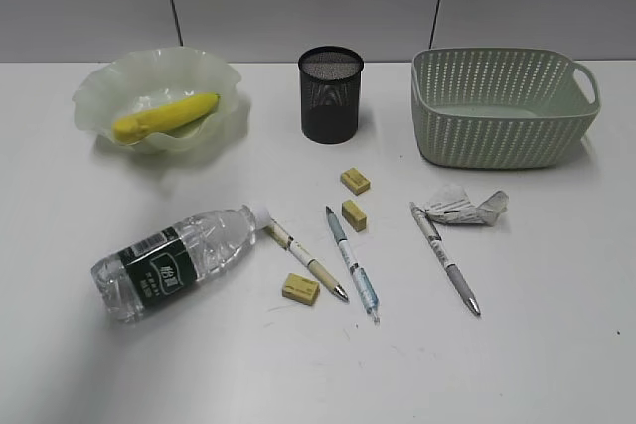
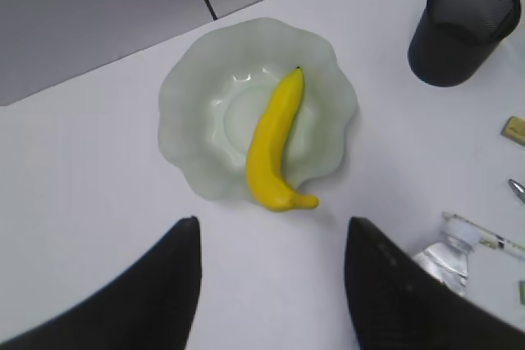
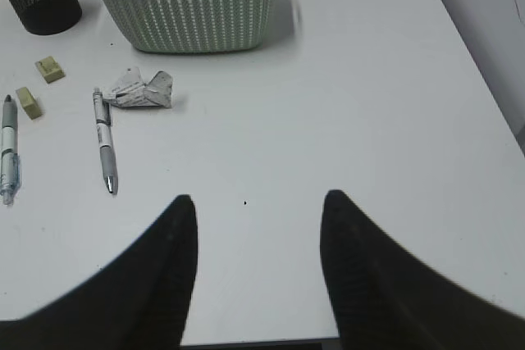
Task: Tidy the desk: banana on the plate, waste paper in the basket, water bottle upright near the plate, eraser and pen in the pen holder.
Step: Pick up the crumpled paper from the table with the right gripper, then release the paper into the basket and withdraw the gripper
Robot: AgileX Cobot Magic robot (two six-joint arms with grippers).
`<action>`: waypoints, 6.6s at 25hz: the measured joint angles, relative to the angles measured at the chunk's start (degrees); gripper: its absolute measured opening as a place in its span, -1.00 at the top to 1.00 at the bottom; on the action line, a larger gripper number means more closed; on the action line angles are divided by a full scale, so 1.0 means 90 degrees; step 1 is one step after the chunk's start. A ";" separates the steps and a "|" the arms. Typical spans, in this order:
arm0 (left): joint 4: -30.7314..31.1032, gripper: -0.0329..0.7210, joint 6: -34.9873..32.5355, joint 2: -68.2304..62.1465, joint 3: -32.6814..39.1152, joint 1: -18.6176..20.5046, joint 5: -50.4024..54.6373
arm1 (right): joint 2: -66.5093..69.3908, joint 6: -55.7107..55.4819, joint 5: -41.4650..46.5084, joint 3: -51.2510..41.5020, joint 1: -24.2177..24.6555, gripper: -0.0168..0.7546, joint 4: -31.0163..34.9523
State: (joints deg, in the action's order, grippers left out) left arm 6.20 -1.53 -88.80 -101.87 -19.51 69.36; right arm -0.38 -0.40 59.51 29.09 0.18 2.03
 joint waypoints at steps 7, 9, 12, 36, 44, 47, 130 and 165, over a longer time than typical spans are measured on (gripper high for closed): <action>-0.0116 -0.12 0.0230 0.1992 0.1903 0.0000 0.0031 | 0.0000 0.0000 0.0000 0.0000 0.0000 -0.06 0.0000; -0.0205 -0.08 0.0230 0.2615 0.2641 0.0000 0.0034 | 0.0000 0.0000 0.0000 0.0000 0.0000 -0.06 0.0000; -0.0279 -0.04 0.0230 0.3623 0.3647 0.0000 0.0055 | 0.0000 0.0000 0.0000 0.0000 0.0000 -0.06 0.0000; -0.0309 -0.02 0.0232 0.9903 0.7893 0.0000 -0.0939 | 0.0033 0.0341 -0.0039 0.0034 0.0000 -0.06 0.0039; -0.0314 -0.02 0.0232 0.9903 0.7893 0.0000 -0.0953 | 0.2154 0.2393 -0.0822 0.0408 -0.0010 -0.06 0.1008; -0.0314 -0.02 0.0232 0.9903 0.7893 0.0000 -0.0959 | 0.3377 0.2741 -0.1276 0.0698 -0.0206 -0.18 0.1105; -0.0320 -0.02 0.0237 0.9903 0.7893 0.0000 -0.0992 | 1.2695 0.3652 -0.1071 0.5411 -0.2050 0.93 0.0253; -0.0320 -0.02 0.0237 0.9904 0.7893 0.0000 -0.0992 | 1.2500 0.2754 -0.4535 0.5411 -0.1428 -0.07 0.0168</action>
State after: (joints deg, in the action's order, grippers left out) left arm 3.32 0.60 0.34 -30.83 -19.51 60.43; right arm 112.13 24.39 18.69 77.78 -12.67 3.55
